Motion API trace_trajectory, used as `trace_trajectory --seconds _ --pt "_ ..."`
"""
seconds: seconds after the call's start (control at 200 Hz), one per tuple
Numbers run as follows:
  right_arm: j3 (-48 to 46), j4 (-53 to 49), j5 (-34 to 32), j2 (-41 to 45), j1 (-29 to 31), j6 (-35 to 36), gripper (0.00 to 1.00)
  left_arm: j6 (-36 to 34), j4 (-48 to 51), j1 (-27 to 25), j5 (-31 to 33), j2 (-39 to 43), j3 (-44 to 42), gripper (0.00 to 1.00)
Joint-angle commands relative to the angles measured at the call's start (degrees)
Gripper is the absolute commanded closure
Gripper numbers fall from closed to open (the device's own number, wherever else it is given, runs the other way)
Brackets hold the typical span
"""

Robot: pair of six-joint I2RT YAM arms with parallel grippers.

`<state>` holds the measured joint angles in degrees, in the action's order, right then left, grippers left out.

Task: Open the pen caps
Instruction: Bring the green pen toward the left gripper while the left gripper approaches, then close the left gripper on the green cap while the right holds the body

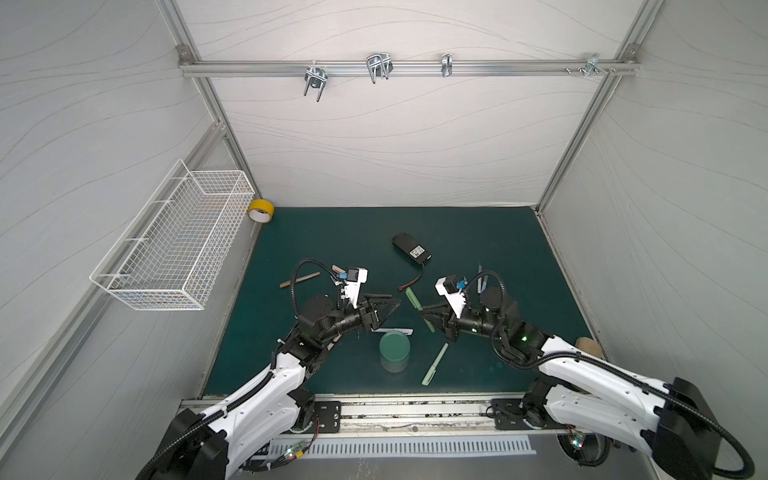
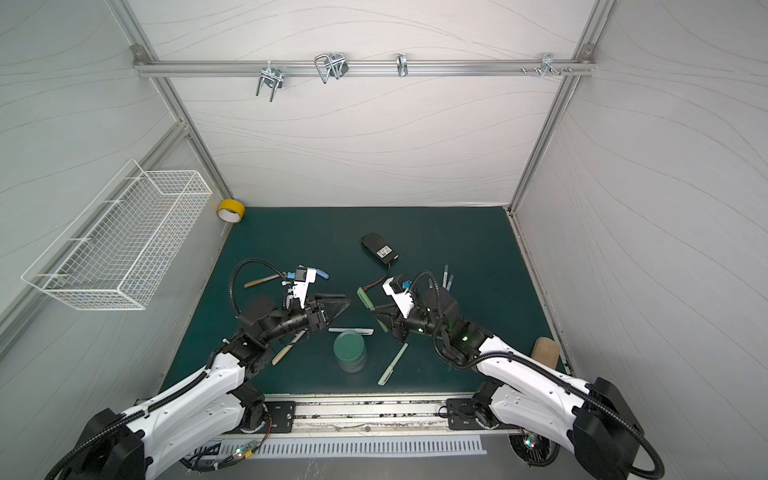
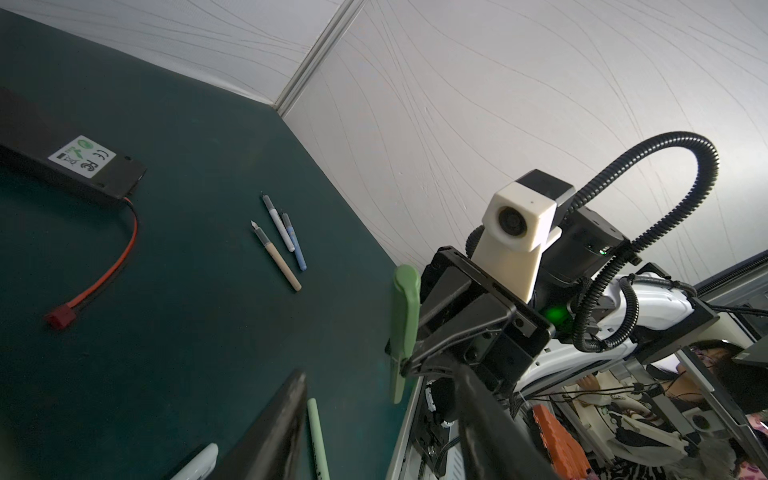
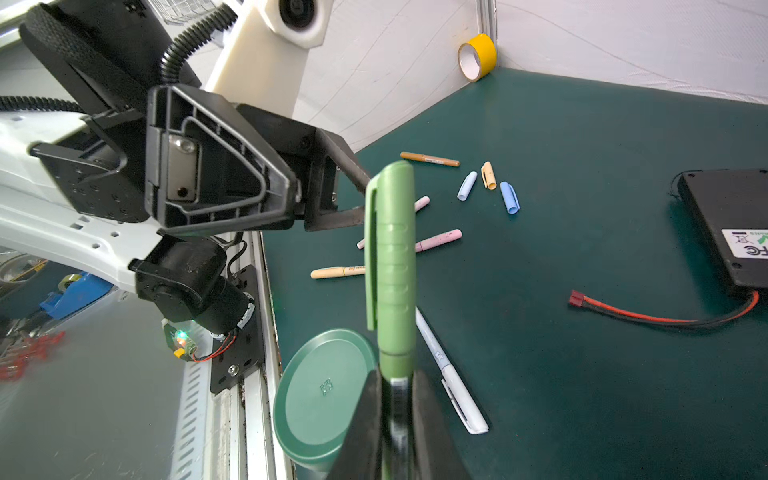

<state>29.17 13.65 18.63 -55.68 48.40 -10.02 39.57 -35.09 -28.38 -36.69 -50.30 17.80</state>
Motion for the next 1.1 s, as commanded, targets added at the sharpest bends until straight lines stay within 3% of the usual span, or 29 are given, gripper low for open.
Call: trace_trajectory --seconds 0.0,0.155,0.325,0.52,0.815,1.095 --pt "4.73 -3.46 -3.38 -1.48 0.69 0.66 1.0 -1.27 -3.12 -0.53 -0.65 0.67 1.43 0.43" --pt "9.48 -9.71 -3.67 -3.57 2.69 4.32 1.0 -1.48 -1.53 -0.53 0.96 3.12 0.97 0.41" --pt "4.03 0.67 -1.58 -4.49 2.93 3.89 0.99 -2.05 -1.76 -0.53 1.33 3.7 0.39 0.4" --pt "4.68 0.6 -0.68 -6.52 4.7 4.85 1.0 -2.08 -1.9 -0.54 0.56 2.34 0.78 0.41" --pt "4.8 2.08 -1.54 -7.47 6.44 6.28 1.0 -1.56 -2.02 -0.62 -0.44 0.31 1.62 0.49" --pt "5.58 1.98 -2.79 -8.56 7.67 7.52 1.0 -1.59 -2.48 -1.29 -2.03 -1.95 2.48 0.64"
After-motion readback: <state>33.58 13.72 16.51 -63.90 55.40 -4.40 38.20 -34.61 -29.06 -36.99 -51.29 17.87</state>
